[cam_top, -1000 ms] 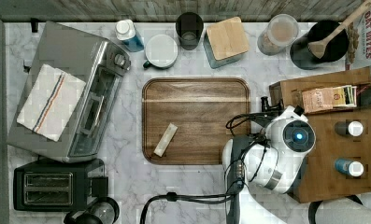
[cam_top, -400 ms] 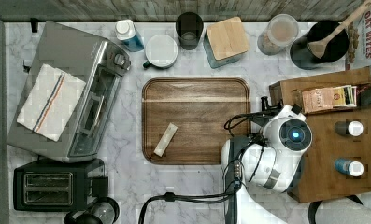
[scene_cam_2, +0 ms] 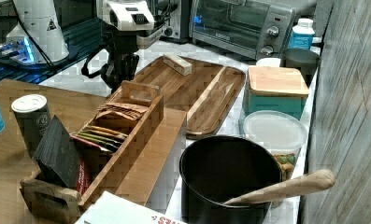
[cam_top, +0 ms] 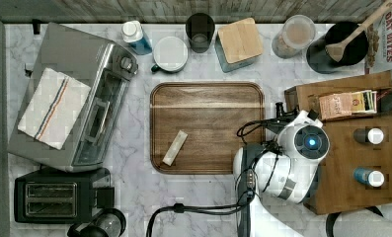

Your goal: Close the drawer.

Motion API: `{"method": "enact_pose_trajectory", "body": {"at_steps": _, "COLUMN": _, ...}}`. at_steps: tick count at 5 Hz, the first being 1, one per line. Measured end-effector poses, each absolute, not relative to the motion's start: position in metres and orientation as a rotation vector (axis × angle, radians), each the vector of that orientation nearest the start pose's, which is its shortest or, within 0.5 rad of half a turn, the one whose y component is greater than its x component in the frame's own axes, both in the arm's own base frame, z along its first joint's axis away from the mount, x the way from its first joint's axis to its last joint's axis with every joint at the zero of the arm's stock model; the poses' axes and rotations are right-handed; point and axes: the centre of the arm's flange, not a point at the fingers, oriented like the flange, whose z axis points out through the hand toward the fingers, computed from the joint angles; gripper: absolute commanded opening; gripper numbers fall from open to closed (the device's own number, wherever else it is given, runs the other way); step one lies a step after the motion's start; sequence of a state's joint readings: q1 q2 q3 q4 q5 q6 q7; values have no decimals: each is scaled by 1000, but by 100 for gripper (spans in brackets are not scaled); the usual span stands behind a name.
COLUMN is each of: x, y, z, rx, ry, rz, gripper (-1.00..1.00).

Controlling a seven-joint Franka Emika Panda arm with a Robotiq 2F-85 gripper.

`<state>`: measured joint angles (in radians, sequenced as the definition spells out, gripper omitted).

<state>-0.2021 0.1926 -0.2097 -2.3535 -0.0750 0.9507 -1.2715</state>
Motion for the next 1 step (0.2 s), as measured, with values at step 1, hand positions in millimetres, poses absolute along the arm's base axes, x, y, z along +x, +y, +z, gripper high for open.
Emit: {"method": "enact_pose_trajectory", "body": {"at_steps": 1, "x": 468, "y": -205, "z": 249, "rx": -3197, "ry": -224, "rz": 89, "gripper": -100}}
